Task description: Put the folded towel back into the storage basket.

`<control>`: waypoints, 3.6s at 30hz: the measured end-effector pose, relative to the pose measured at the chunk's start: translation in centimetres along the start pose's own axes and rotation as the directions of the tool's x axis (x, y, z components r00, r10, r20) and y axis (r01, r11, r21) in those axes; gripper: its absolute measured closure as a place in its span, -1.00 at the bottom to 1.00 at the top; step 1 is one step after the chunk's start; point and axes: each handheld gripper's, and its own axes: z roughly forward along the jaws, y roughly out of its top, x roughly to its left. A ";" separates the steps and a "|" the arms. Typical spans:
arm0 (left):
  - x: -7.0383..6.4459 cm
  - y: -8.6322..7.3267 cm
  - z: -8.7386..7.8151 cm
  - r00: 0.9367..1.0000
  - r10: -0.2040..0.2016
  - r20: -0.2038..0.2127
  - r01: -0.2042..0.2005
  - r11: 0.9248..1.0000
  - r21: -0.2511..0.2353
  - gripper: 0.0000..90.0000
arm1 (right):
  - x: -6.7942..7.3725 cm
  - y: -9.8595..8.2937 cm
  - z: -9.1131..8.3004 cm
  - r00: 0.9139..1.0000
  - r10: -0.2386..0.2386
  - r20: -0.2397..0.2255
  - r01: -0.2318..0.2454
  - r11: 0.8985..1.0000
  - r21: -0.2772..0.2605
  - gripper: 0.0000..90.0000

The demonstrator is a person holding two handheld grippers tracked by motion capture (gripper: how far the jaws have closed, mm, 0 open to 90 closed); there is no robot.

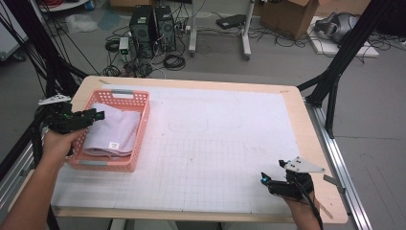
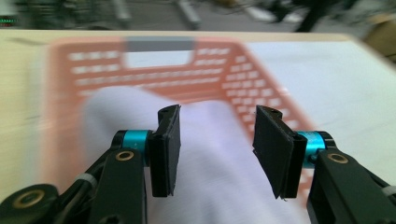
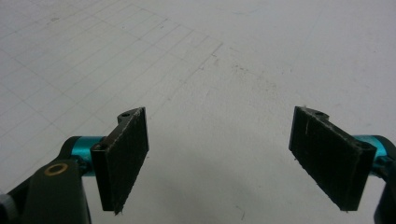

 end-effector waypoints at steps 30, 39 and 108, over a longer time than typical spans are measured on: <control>0.8 -1.6 4.5 0.915 0.164 -0.369 0.015 0.899 0.438 0.28 | -0.1 -0.1 -0.3 1.000 0.003 0.000 -0.003 1.000 -0.007 -0.59; 0.9 -1.8 4.3 0.957 0.041 -0.286 0.056 0.945 0.322 0.11 | -0.1 -0.1 -0.5 1.000 0.002 0.000 -0.002 1.000 -0.013 -0.59; -19.7 -9.3 1.4 0.907 0.335 0.256 -0.268 0.927 -0.264 -0.51 | 0.8 0.2 -2.6 1.000 0.011 -0.017 -0.014 0.982 -0.188 -0.59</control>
